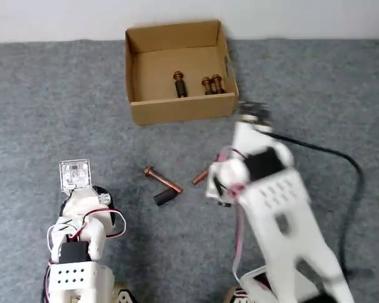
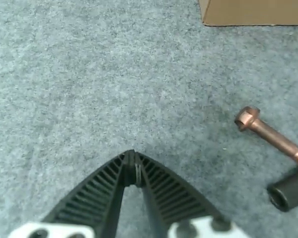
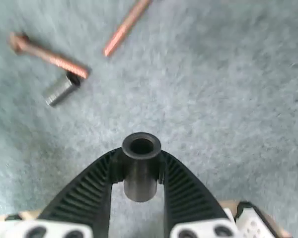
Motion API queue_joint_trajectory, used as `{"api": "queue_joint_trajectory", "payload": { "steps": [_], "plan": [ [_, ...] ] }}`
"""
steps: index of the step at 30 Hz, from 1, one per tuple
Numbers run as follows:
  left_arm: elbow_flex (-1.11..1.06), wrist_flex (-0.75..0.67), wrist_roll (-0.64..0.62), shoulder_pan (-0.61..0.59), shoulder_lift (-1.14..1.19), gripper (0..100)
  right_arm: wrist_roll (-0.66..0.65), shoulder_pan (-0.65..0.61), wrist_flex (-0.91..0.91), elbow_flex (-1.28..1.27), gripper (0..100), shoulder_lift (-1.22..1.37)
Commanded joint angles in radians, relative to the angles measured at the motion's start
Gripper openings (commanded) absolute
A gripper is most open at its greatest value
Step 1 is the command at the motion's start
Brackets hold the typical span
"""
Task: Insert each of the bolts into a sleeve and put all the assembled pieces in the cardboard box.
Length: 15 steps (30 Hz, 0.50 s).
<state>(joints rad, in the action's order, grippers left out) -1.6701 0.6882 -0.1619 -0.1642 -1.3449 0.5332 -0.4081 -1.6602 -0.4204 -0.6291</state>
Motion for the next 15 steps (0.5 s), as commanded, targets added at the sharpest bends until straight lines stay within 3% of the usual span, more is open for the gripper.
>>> {"api": "queue_joint_trajectory", "payload": {
  "steps": [1, 10, 15],
  "plan": [
    [0.004, -0.028, -0.011, 0.006, -0.011, 0, -0.025, 0.105, 0.031, -0.078, 0.9, -0.236],
    [0.096, -0.009, -0.012, 0.006, -0.009, 1, -0.075, 0.346, 0.041, -0.296, 0.8, -0.628],
    [0.354, 0.255, -0.014, 0.077, -0.002, 1, -0.104, 0.42, 0.058, -0.404, 0.8, -0.78]
  ]
}}
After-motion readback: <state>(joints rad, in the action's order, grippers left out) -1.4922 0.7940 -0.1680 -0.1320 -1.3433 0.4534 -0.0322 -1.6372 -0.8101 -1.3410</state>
